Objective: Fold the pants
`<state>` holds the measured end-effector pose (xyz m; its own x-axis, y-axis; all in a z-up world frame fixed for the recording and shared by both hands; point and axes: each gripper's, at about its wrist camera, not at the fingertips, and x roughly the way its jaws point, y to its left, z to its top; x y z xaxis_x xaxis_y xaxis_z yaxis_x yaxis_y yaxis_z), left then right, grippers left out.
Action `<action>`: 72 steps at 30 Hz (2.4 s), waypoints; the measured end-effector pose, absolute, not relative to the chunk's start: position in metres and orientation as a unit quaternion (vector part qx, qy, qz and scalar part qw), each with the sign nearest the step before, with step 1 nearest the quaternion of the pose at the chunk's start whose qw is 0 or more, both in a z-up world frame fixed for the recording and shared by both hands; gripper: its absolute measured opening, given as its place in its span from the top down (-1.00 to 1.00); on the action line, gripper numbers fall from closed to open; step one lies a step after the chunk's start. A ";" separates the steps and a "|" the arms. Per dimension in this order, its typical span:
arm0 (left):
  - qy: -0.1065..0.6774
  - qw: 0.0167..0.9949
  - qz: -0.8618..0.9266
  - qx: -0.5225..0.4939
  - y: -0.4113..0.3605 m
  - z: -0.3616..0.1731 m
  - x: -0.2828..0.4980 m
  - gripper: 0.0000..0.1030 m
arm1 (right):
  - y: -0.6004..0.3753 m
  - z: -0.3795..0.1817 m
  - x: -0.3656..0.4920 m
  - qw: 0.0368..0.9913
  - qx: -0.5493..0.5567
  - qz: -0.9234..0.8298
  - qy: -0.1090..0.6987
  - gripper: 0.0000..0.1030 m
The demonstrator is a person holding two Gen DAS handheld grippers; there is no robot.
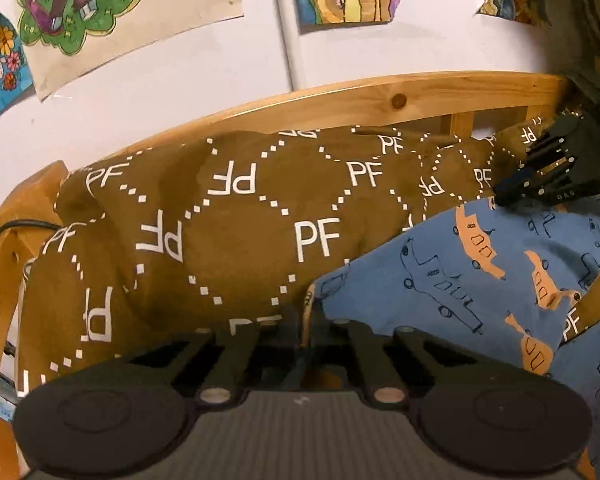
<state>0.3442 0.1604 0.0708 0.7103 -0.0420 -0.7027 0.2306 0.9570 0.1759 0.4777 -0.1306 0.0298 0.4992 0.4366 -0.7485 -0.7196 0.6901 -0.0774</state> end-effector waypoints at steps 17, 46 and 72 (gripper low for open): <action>0.191 0.938 -0.135 0.255 0.132 0.098 0.211 0.98 | -0.165 0.090 0.310 0.907 -0.228 0.293 0.197 1.00; 0.280 0.784 -0.268 0.484 0.096 -0.040 0.072 0.98 | -0.172 -0.024 0.085 0.887 -0.253 0.271 0.276 1.00; 0.290 0.783 -0.266 0.482 0.094 -0.041 0.069 0.91 | -0.156 -0.034 0.111 0.801 -0.476 0.300 0.207 0.99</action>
<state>0.0691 0.0943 -0.0408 0.6902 -0.1365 -0.7106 0.6960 0.3942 0.6002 0.1113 -0.1557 -0.0337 0.7344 0.2839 -0.6165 -0.6772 0.3673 -0.6376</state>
